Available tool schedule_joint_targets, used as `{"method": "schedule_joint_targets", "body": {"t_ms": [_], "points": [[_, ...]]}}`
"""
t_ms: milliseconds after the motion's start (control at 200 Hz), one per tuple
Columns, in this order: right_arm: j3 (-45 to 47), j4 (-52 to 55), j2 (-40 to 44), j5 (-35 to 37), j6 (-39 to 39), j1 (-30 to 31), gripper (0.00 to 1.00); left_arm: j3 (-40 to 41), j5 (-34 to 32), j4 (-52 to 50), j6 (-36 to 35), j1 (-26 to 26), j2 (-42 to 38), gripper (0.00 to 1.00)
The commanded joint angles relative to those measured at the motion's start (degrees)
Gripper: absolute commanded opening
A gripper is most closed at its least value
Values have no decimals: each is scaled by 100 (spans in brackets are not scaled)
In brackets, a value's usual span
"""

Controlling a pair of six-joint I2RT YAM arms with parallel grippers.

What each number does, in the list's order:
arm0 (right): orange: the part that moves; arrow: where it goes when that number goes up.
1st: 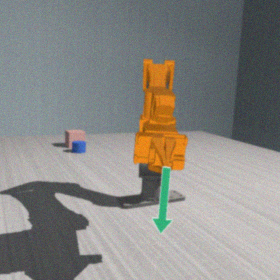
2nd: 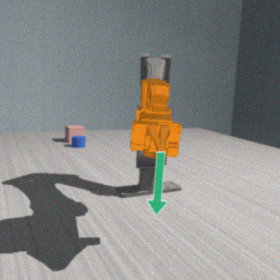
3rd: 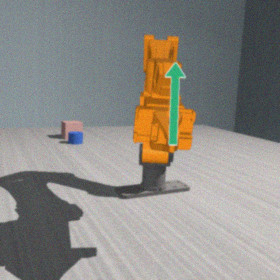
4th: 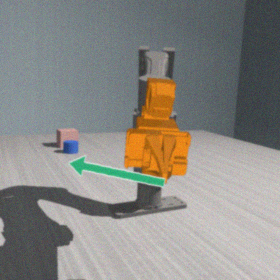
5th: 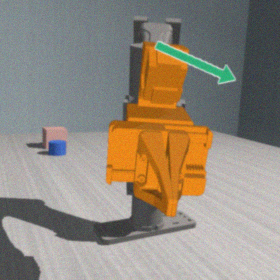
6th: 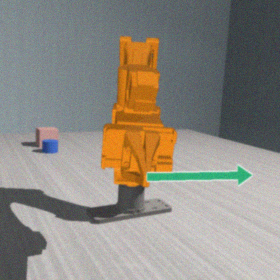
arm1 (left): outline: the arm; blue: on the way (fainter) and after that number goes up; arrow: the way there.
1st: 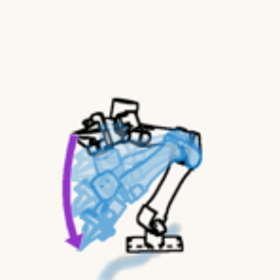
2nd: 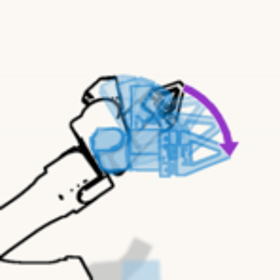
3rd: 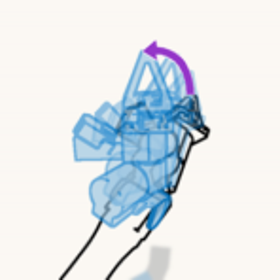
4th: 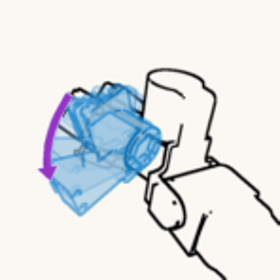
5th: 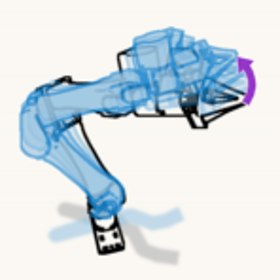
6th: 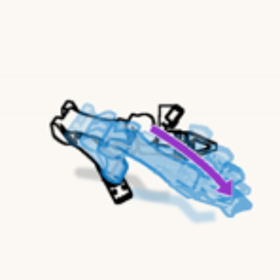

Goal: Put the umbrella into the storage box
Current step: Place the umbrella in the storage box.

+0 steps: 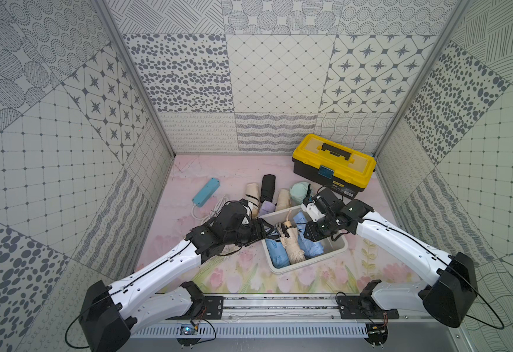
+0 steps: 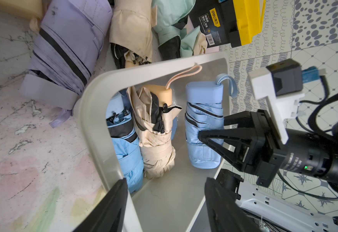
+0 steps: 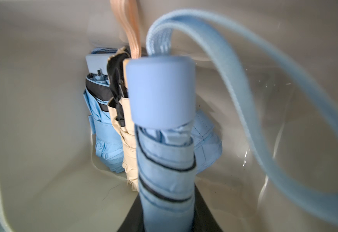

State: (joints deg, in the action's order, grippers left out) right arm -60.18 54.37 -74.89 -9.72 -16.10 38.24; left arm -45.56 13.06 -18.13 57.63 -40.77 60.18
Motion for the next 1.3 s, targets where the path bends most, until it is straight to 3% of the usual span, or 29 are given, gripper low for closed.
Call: {"method": "schedule_joint_targets", "body": {"t_ms": [0, 300, 435, 480, 566, 691, 826, 1026, 1136, 1291], "points": [[143, -625, -15, 16, -90, 42, 24, 88, -282, -604, 120, -27, 198, 63], [615, -1644, -485, 8, -327, 42, 26, 29, -416, -710, 92, -44, 489, 58], [839, -2022, -612, 4, -444, 53, 29, -66, -559, -963, 74, -61, 448, 66], [883, -2104, -627, 7, -469, 52, 35, -100, -602, -996, 65, -70, 381, 71], [925, -2132, -604, 90, -526, 57, 58, -188, -674, -1081, 67, -71, 214, 77], [950, -2092, -150, 492, -613, 52, 76, -446, -998, -1686, 73, -70, 31, 82], [906, -1819, 570, 1134, -696, 29, 81, -538, -1365, -2476, 163, -72, -16, 82], [930, -1723, 1670, 1558, -863, 11, 83, -300, -880, -2141, 190, -149, 259, 84], [895, -1710, 1905, 1602, -955, 13, 82, -285, -771, -1796, 188, -171, 520, 78], [869, -1710, 1930, 1539, -1022, 12, 81, -383, -794, -1581, 85, -176, 897, 60]]}}
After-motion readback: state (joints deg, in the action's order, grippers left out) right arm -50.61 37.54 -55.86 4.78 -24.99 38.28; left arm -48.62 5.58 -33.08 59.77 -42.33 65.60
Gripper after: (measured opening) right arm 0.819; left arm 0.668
